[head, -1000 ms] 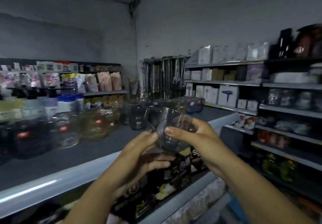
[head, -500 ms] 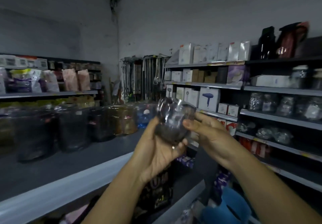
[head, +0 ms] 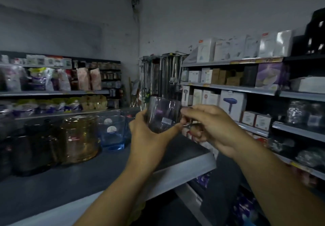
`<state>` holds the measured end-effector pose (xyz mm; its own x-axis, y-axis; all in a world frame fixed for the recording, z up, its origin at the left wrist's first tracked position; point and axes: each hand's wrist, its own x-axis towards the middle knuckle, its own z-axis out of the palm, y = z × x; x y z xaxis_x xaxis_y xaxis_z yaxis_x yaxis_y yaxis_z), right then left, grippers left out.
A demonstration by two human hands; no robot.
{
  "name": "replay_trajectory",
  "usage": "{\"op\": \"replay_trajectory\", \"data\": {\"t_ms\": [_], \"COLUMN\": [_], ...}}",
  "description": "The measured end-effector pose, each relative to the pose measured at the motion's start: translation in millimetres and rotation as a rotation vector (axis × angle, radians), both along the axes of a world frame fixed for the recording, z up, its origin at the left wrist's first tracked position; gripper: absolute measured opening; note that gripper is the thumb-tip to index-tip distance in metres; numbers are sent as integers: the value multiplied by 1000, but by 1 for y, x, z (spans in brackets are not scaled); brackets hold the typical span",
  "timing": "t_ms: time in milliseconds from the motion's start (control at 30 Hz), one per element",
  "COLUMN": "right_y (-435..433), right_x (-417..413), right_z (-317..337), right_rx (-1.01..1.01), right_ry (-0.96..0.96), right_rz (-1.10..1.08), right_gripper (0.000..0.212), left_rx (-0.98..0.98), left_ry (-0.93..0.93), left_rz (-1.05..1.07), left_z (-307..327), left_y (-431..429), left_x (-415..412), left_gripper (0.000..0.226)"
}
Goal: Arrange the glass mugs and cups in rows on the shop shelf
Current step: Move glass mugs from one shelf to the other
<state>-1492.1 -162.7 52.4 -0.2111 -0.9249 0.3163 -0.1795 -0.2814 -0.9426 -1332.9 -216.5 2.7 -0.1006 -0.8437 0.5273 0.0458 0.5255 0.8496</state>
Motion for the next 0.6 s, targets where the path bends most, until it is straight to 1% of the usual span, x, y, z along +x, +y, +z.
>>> {"op": "replay_trajectory", "data": {"t_ms": [67, 133, 200, 300, 367, 400, 467, 500, 533, 600], "right_y": [-18, -37, -56, -83, -101, -109, -128, -138, -147, -167], "right_x": [-17, -31, -45, -65, -78, -85, -96, -100, -103, -106], "right_z": [-3, -7, -11, -15, -19, -21, -27, -31, -35, -46], "right_rx": [36, 61, 62, 30, 3, -7, -18, -20, -19, -14], "right_ry": [-71, -159, -194, -227, -254, -262, -243, -212, -175, -113], "right_rz": [156, 308, 394, 411, 415, 423, 427, 414, 392, 339], "right_gripper": [17, 16, 15, 14, 16, 19, 22, 22, 21, 20], "left_rx": [-46, -75, -78, -69, -119, -173, -299, -341, -345, -276], "left_ry": [-25, -86, -153, -320, -472, -553, -734, -823, -909, -1084], "left_rz": [89, 177, 225, 207, 262, 332, 501, 578, 647, 751], "left_z": [-2, -1, -1, -1, 0, 2, 8, 12, 16, 19], "left_y": [-8, -14, -19, -25, -28, -29, -32, -33, -36, -45], "left_x": [-13, -25, -33, -35, -27, -22, -10, -7, -4, -3], "left_gripper": [91, 93, 95, 85, 76, 69, 45, 39, 39, 44]}}
